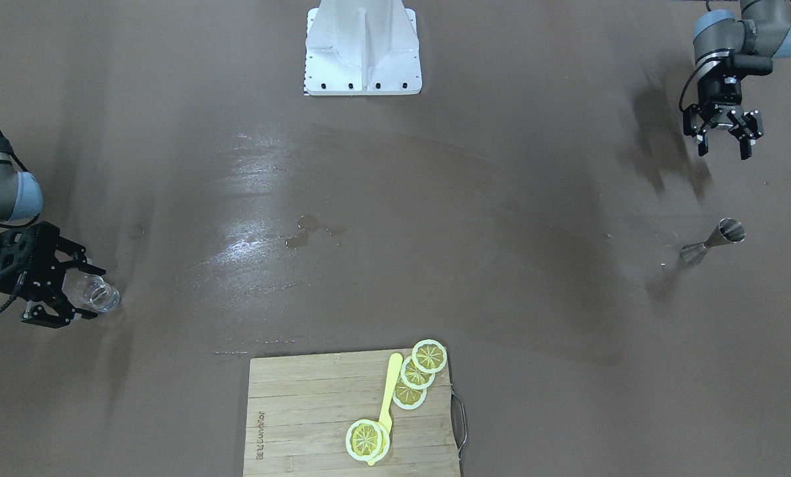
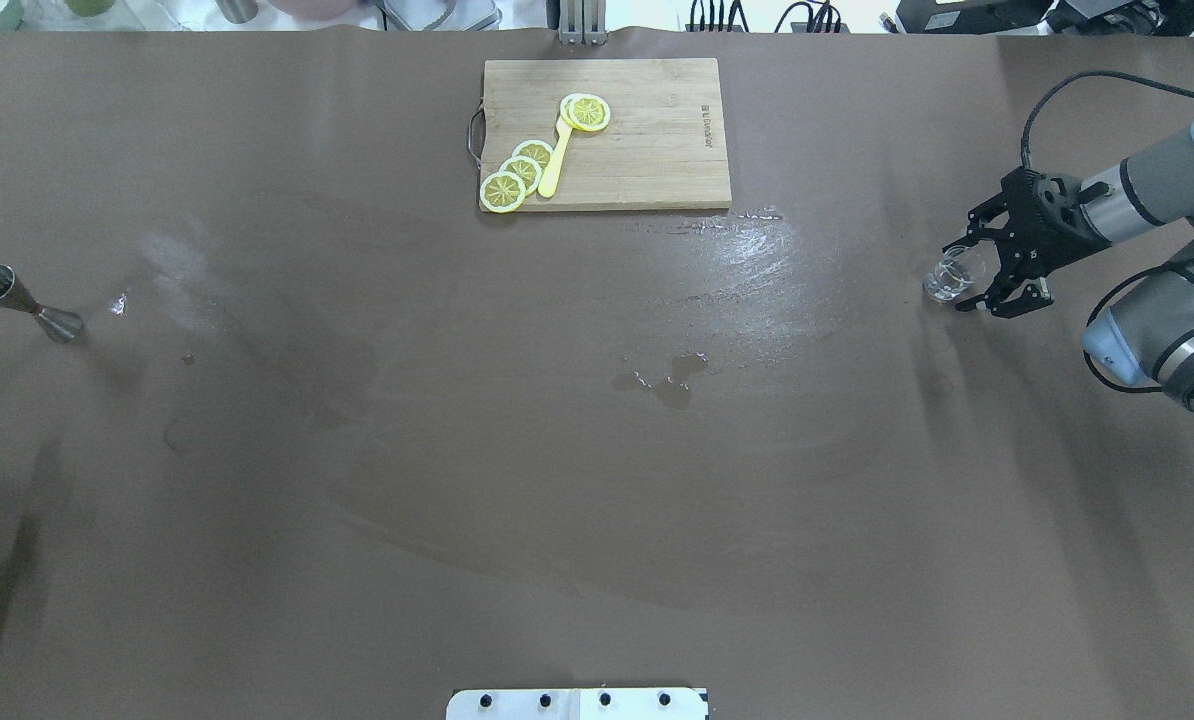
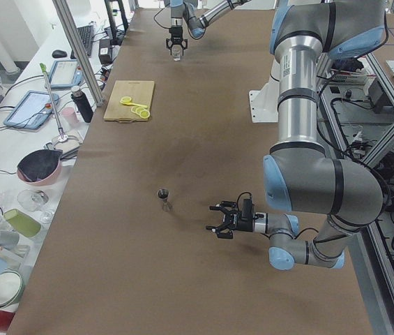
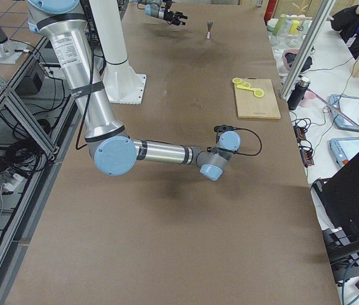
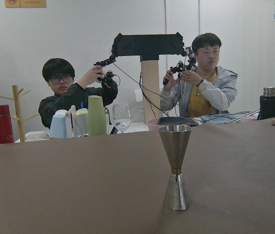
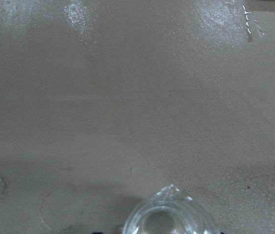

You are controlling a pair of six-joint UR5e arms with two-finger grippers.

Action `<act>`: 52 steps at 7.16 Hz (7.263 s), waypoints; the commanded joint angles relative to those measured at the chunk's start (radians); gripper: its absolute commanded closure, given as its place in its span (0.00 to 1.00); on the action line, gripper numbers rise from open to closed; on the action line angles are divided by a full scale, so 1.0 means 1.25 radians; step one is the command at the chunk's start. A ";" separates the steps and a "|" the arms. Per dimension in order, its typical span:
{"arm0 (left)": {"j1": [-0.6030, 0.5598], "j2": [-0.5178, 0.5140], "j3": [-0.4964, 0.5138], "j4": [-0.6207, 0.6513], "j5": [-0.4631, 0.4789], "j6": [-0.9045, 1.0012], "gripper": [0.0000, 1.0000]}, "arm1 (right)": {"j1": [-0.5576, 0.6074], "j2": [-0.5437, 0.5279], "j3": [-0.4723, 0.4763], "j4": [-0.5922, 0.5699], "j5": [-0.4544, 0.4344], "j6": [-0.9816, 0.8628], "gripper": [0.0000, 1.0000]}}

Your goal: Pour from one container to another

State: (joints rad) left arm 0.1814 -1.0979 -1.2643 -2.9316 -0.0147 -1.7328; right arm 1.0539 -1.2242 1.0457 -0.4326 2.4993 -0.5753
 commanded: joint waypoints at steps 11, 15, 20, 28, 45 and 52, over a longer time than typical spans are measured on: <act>-0.400 -0.251 -0.143 0.426 -0.209 -0.008 0.16 | 0.082 0.064 0.013 0.000 0.023 0.003 1.00; -0.439 -0.291 -0.115 0.436 -0.276 -0.007 0.20 | 0.088 0.068 0.060 -0.006 0.025 0.127 1.00; -0.501 -0.345 -0.065 0.441 -0.301 -0.020 0.30 | 0.090 0.101 0.068 -0.015 0.030 0.123 1.00; -0.495 -0.409 -0.053 0.449 -0.301 -0.044 1.00 | 0.047 0.102 0.068 -0.015 -0.016 0.123 1.00; -0.403 -1.013 -0.016 0.128 -0.657 0.971 1.00 | -0.002 0.109 0.527 -0.523 -0.081 0.048 1.00; -0.354 -1.025 0.026 0.083 -0.705 1.002 1.00 | -0.085 0.146 0.592 -0.655 -0.149 0.055 1.00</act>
State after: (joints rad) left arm -0.2624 -2.3707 -1.2341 -2.8363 -0.8857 -0.4803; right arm 0.9537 -1.0504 1.7737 -1.2219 2.3162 -0.5063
